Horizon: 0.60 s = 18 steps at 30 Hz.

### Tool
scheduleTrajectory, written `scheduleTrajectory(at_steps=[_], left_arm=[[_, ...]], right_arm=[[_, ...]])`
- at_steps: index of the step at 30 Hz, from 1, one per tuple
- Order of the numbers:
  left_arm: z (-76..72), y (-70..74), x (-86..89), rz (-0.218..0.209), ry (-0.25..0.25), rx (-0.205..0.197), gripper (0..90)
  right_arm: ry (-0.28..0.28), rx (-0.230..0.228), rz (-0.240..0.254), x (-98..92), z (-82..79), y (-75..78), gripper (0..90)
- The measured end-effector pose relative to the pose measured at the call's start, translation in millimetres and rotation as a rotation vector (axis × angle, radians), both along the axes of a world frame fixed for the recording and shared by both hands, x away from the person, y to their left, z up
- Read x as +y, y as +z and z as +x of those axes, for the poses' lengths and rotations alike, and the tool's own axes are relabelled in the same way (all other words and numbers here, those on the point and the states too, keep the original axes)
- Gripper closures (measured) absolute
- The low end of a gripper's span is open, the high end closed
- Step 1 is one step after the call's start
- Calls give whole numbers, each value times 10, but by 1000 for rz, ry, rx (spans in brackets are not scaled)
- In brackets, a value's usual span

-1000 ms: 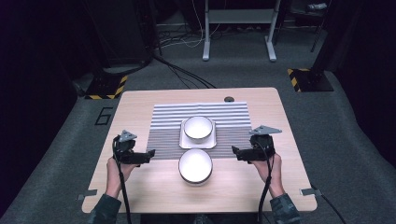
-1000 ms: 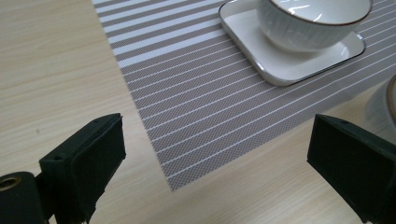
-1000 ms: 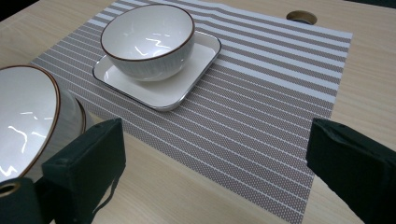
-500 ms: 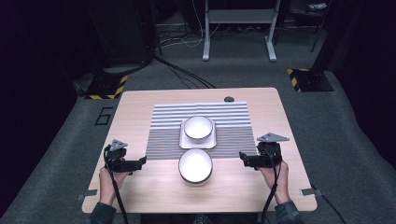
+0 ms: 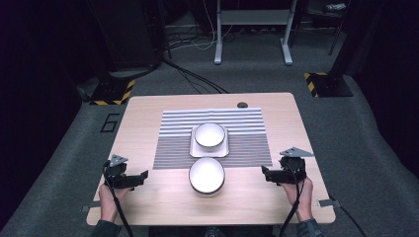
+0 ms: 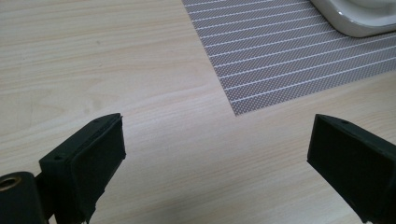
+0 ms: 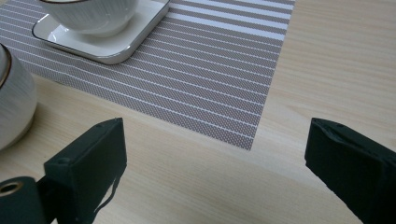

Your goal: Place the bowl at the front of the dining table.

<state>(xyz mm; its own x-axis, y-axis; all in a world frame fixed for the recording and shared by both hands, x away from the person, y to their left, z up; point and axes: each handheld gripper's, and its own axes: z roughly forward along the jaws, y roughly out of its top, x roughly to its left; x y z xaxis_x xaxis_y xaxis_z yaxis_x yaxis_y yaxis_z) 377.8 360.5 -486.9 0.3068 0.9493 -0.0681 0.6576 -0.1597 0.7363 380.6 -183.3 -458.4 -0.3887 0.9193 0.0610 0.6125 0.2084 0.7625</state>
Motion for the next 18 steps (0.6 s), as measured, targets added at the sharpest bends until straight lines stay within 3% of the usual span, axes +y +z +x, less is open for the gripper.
scheduleTrajectory(at_steps=[11, 18], left_arm=[[-28, -131, 107, 25, 35, 18, 40], [-56, -211, 159, 40, 49, 29, 39]], right_arm=[[-58, 18, -1, -180, -71, -128, 51], [-88, 37, -57, -287, -100, -228, 51]])
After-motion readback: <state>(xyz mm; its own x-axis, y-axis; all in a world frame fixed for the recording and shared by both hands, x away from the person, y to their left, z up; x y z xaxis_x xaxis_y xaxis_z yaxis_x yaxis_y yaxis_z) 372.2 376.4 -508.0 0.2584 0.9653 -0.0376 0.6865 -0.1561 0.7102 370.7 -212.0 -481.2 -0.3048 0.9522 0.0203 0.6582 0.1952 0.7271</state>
